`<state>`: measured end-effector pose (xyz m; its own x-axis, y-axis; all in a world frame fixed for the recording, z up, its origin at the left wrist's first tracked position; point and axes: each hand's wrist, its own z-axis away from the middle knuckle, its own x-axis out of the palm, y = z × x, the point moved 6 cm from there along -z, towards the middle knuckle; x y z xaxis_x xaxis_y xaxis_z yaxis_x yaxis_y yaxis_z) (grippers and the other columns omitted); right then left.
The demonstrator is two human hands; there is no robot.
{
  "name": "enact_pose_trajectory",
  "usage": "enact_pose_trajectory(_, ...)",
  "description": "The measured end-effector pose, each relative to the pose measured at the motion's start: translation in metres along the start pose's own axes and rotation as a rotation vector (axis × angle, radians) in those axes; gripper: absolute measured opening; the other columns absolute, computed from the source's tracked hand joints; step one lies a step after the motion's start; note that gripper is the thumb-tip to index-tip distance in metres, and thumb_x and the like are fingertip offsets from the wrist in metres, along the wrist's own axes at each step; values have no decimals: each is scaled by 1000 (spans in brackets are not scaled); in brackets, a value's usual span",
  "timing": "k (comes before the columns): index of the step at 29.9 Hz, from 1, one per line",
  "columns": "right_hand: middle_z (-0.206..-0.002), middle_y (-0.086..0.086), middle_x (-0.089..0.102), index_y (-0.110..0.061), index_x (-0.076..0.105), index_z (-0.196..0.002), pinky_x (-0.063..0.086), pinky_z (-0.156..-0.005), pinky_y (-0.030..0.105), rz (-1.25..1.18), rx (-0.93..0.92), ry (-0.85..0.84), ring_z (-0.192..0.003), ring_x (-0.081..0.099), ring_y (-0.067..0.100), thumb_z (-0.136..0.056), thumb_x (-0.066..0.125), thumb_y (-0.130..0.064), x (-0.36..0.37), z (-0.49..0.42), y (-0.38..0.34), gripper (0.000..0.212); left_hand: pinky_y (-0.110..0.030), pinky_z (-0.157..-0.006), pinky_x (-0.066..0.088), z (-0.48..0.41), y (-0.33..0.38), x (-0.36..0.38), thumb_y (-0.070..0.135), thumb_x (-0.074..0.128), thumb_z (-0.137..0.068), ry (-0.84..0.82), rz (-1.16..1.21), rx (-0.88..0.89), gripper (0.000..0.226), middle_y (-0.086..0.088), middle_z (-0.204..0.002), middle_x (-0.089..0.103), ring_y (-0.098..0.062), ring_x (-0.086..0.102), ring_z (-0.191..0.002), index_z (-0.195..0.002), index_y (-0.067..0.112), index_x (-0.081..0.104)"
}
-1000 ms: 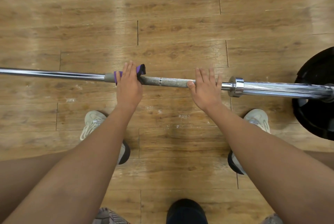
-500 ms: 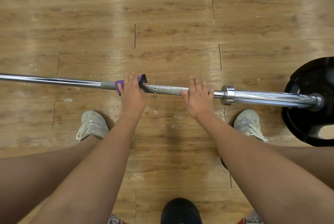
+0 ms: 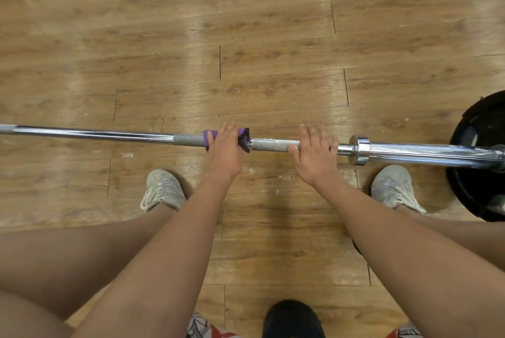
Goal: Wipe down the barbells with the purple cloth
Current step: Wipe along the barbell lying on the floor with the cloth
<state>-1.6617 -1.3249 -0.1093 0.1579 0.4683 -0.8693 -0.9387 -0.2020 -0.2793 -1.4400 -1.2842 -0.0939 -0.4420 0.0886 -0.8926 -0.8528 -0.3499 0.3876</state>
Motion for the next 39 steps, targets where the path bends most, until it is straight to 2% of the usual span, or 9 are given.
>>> enact_pose_trajectory(4, -167, 9, 15, -15, 10, -161, -4, -121, 58, 15, 19, 1, -154, 2, 33, -104, 12, -51, 0, 2, 0, 68, -52, -124, 5, 21, 8, 5, -2, 46, -93, -77, 2, 47, 66, 4, -163, 27, -17, 14, -154, -155, 17, 33)
enact_pose_trajectory(7, -168, 9, 13, -14, 9, -162, -8, -121, 57, 21, 19, -2, -155, 0, 33, -103, 10, -52, 1, 5, -3, 69, -47, -112, 25, 5, -1, -2, 0, 43, -89, -96, -47, 128, 51, 2, -142, 48, -21, 41, -135, -134, 22, 51)
enact_pose_trajectory(9, -168, 10, 10, -15, 6, -162, -12, -120, 56, 25, 27, -15, -155, -5, 32, -106, 16, -50, 2, 7, -2, 66, -39, -99, 25, -7, -4, -8, 0, 40, -88, -144, -58, 82, 42, 4, -122, 53, -20, 48, -116, -119, 24, 56)
enact_pose_trajectory(11, -169, 10, 7, -15, 5, -162, -14, -120, 55, 35, 30, -14, -155, -8, 31, -107, 16, -50, 3, 11, -3, 66, -38, -99, 23, -9, 0, -10, 1, 41, -90, -159, -58, 25, 39, 4, -118, 52, -19, 48, -111, -116, 25, 57)
enact_pose_trajectory(14, -169, 9, 4, -16, 3, -162, -14, -121, 55, 46, 36, -15, -155, -10, 31, -107, 16, -49, 5, 15, -3, 65, -46, -111, 25, 10, 10, -4, 0, 47, -89, -80, -57, 41, 35, 3, -127, 51, -18, 41, -128, -115, 23, 53)
enact_pose_trajectory(18, -169, 9, 4, -15, 2, -162, -14, -120, 55, 50, 38, -9, -155, -10, 31, -107, 18, -48, 6, 21, -5, 65, -49, -125, 2, 36, 8, 8, -1, 42, -96, -87, -53, 85, 66, 3, -167, 18, -15, 5, -155, -158, 15, 26)
enact_pose_trajectory(23, -169, 9, 4, -15, 3, -162, -15, -120, 54, 54, 46, -20, -155, -10, 31, -107, 18, -48, 11, 29, -6, 65, -50, -124, 6, 35, -12, 0, -1, 40, -97, -39, -64, 7, 63, 0, -166, 23, -17, 9, -155, -156, 18, 30)
enact_pose_trajectory(30, -169, 11, 6, -15, 4, -162, -12, -120, 55, 58, 47, 4, -155, -7, 32, -107, 18, -47, 15, 40, -7, 65, -50, -123, -4, 76, 22, 22, 1, 46, -98, -36, -46, 41, 75, 8, -169, 2, -14, -6, -155, -161, 23, 12)
enact_pose_trajectory(39, -168, 12, 14, -14, 7, -161, -9, -122, 56, 50, 44, 56, -155, -5, 33, -108, 20, -46, 19, 51, -8, 64, -53, -122, -5, 67, 8, 10, -2, 44, -97, -81, -15, 6, 70, 3, -168, 15, -18, 1, -156, -159, 25, 27)
